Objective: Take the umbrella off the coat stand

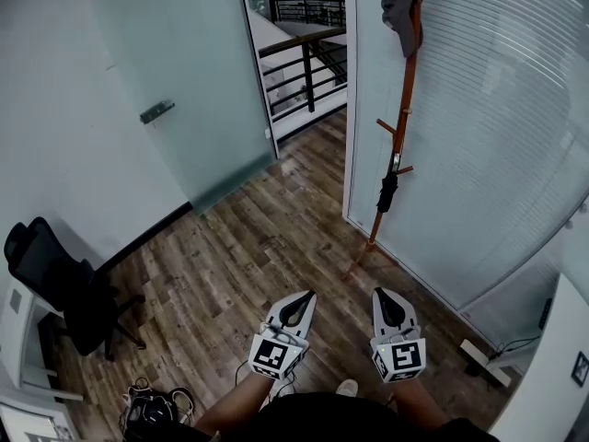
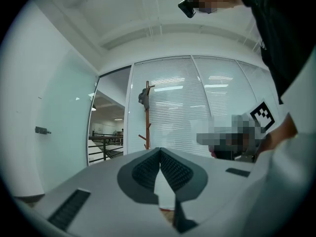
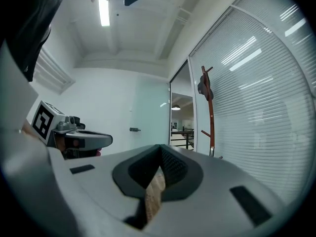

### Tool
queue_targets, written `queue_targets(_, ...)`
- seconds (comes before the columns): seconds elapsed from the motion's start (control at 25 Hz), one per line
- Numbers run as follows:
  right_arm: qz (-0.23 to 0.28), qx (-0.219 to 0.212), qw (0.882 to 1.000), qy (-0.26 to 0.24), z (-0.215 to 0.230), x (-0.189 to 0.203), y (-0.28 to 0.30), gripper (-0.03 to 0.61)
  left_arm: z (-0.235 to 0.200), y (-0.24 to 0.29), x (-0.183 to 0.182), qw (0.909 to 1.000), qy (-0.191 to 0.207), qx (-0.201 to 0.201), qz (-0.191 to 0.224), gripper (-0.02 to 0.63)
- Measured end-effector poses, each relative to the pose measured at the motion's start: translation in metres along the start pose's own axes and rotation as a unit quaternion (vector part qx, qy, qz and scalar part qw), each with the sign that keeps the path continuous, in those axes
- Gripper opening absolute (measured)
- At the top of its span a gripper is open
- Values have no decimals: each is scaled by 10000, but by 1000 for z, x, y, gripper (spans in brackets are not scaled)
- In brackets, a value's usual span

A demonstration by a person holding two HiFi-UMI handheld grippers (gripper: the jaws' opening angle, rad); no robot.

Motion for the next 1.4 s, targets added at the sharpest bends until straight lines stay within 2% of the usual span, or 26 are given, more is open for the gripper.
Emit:
queue_targets(0.36, -131, -157, 9997, 153, 43, 5, -29, 6, 54, 21, 10, 9998, 111, 108, -112, 14)
queue_targets(0.52, -153, -230, 9994, 229, 51, 9, -26, 6, 59, 25, 21, 9995, 95, 6, -287, 14)
queue_targets(0.68, -106, -316, 9992, 235, 57, 10, -11, 6, 60, 38, 23, 9995, 209, 73, -234, 14)
queue_targets(0.84, -91, -436, 9988, 201, 63, 15, 16, 6, 43, 53, 34, 9994, 122, -29, -332, 14)
queue_targets(1.0, -288, -492, 9972, 489, 69, 36, 44, 6, 15, 74, 43, 9994, -1, -124, -321, 14)
queue_targets(1.16, -327, -446, 9977, 379, 75, 42, 82, 6, -19, 101, 47, 9996, -89, -53, -258, 14)
queue_targets(1.4, -364, -283, 9986, 274, 83, 50, 141, 6, -72, 131, 64, 9989, -188, 62, -426, 14)
Point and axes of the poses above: the fingertips, and each gripper's own axes: y forward along the fingers, z to its right, x out of its underside, the point moved 8 cm from there along -y, backward along the fingers, and after that the axes turned 9 degrees about z, right-handed, at the moved point
